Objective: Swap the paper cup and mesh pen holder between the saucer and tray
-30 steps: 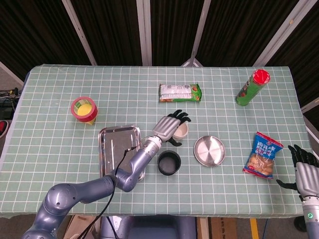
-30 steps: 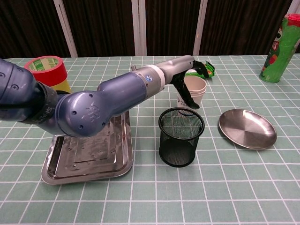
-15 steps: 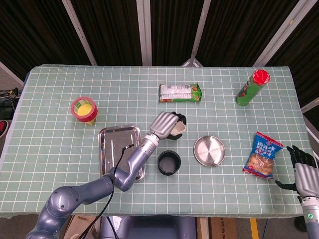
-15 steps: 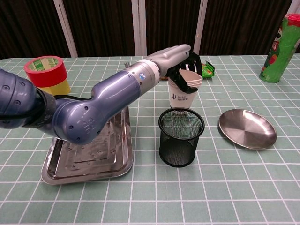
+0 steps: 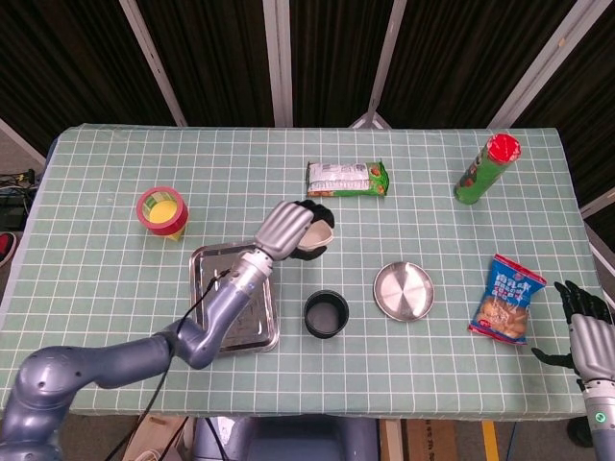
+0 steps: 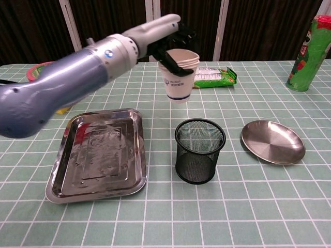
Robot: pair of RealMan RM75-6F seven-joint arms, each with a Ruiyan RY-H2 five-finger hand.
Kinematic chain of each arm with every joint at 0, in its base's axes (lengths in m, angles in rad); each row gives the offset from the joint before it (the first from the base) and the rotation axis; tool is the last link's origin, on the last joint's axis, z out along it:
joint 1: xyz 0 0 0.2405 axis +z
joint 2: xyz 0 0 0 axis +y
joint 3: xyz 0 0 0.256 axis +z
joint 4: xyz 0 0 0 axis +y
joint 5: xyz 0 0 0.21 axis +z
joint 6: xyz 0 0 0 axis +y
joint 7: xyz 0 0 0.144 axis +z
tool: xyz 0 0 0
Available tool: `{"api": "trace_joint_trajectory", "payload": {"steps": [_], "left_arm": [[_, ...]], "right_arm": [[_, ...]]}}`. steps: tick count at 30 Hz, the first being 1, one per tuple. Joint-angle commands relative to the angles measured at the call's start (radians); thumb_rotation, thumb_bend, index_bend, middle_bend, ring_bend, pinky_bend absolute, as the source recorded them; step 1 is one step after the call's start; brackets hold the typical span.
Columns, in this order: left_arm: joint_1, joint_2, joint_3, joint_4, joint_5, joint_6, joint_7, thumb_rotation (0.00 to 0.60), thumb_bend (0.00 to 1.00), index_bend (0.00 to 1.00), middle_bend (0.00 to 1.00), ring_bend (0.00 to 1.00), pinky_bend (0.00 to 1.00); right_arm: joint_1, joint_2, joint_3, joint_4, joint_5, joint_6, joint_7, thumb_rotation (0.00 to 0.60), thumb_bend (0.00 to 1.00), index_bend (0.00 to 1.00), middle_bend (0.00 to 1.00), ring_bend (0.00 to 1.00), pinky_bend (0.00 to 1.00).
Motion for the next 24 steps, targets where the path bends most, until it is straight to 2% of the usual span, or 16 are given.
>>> {"api": "trace_joint_trajectory", "payload": {"steps": [1,4,10,19,21,24], "left_arm": [[0.207,0.275,0.134,-0.344,0.053,0.116,0.072,0.6,0.47,0.44,0.41,0.35,0.44],[0.272,0.333,0.204,-0.391,0.095,0.142,0.036,0.6,0.47,0.44,0.41,0.35,0.44],[0.343,0.34,0.284,-0.325,0.18,0.175,-0.042,0.6,0.47,0.44,0.41,0.35,0.44],[0.361,0.245,0.306,-0.13,0.278,0.193,-0.159,0.6,0.46,0.44,0.4,0.35,0.43],[0.36,0.232,0.311,-0.103,0.293,0.187,-0.175,0.6,0.4,0.43,0.38,0.32,0.42],[0.362,0.217,0.316,-0.077,0.306,0.183,-0.181,0.6,0.29,0.4,0.32,0.23,0.33]], "right_arm": [[0.001,-0.002,-0.002,-0.005,-0.006,0.001,-0.008,0.6,0.0,0.04,0.0,0.0,0.0],[0.003,-0.008,-0.005,-0.011,-0.009,0.003,-0.023,0.6,0.0,0.04,0.0,0.0,0.0],[0.0,-0.012,-0.008,-0.021,-0.003,0.009,-0.052,0.6,0.0,0.04,0.0,0.0,0.0],[-0.004,-0.003,-0.01,-0.03,-0.003,0.011,-0.053,0.6,0.0,0.04,0.0,0.0,0.0],[-0.005,0.001,-0.01,-0.034,-0.006,0.009,-0.045,0.6,0.0,0.04,0.0,0.0,0.0],[-0.006,0.003,-0.01,-0.033,-0.009,0.012,-0.041,0.6,0.0,0.04,0.0,0.0,0.0]]}}
